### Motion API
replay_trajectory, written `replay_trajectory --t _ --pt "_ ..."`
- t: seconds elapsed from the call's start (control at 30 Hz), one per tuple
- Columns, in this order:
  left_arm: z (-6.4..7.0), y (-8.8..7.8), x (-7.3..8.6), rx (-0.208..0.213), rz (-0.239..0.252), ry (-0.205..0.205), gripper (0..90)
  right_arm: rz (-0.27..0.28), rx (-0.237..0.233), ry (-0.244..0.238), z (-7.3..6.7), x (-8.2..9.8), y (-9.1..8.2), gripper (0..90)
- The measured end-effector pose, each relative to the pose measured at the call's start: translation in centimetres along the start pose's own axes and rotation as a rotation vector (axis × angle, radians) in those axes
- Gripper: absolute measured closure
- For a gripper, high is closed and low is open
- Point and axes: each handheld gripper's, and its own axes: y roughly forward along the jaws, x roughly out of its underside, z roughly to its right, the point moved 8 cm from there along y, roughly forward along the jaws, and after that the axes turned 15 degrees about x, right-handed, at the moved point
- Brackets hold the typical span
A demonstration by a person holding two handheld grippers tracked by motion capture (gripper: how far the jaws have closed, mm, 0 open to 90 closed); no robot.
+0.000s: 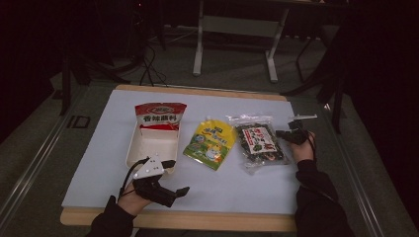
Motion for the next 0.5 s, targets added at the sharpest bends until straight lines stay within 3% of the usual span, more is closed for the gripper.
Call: replay_trajectory --t 0.17,0.5 --pt "0.1 0.1 0.0 -0.001 -0.003 0.005 4.7 -0.007 -0.028 -0.03 -1.5 0.3 -0.4 90.0" --pt "0.3 0.4 0.0 0.007 -0.006 0.004 4.7 -0.004 -0.087 -0.04 -3.8 1.1 -1.2 90.0"
